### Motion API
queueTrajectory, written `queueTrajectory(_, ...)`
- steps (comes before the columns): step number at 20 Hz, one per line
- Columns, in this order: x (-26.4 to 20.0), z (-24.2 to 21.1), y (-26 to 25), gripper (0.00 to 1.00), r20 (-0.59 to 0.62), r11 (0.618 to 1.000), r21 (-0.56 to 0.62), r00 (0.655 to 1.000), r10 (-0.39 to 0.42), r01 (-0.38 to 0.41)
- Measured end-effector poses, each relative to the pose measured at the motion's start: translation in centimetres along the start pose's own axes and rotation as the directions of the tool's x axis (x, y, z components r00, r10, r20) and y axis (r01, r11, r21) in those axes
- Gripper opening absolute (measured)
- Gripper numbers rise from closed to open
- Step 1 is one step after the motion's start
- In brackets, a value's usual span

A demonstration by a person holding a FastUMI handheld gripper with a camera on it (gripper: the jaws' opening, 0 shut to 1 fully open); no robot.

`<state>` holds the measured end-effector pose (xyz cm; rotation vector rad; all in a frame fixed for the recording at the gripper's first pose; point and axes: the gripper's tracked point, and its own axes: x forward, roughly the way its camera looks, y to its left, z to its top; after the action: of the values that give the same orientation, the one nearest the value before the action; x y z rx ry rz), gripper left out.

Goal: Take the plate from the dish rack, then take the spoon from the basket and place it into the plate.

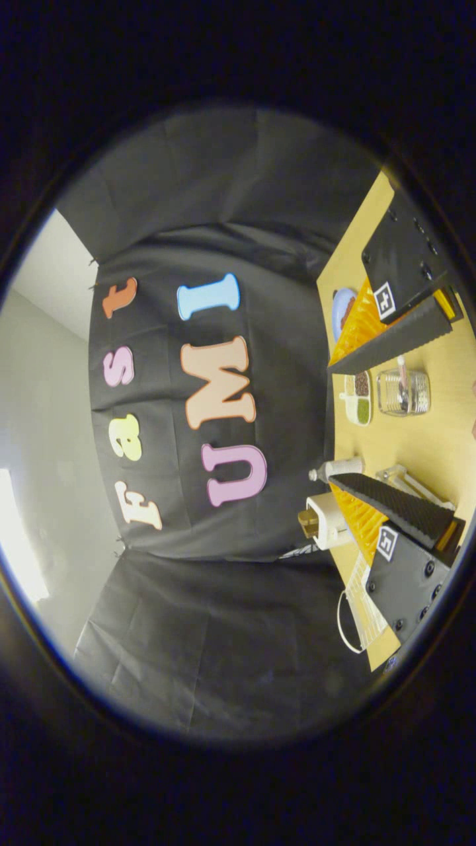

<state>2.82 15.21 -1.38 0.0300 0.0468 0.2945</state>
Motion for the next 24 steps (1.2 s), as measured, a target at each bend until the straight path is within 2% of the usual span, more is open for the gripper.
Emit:
queueTrajectory(3, 1.9, 0.5, 3.2, 0.96, -0.027, 0.999, -0.019, 0.998, 0.050, -0.050)
queueTrajectory(7, 4.9, 0.0, 7.2, 0.96, -0.128, 0.995, -0.034, 0.988, 0.088, -0.093)
queueTrajectory(13, 8.2, -3.4, 12.7, 0.96, -0.341, 0.986, -0.022, 0.929, 0.147, -0.164)
queueTrajectory(15, 8.8, -5.2, 13.4, 0.96, -0.416, 0.986, -0.031, 0.899, 0.137, -0.164)
queueTrajectory(18, 9.0, -8.2, 13.1, 0.96, -0.527, 0.987, -0.075, 0.846, 0.080, -0.140)
queueTrajectory(21, 7.9, -11.6, 13.0, 0.96, -0.664, 0.992, -0.064, 0.747, 0.036, -0.105)
queueTrajectory(24, 7.7, -13.1, 12.6, 0.97, -0.739, 0.997, -0.062, 0.674, -0.011, -0.053)
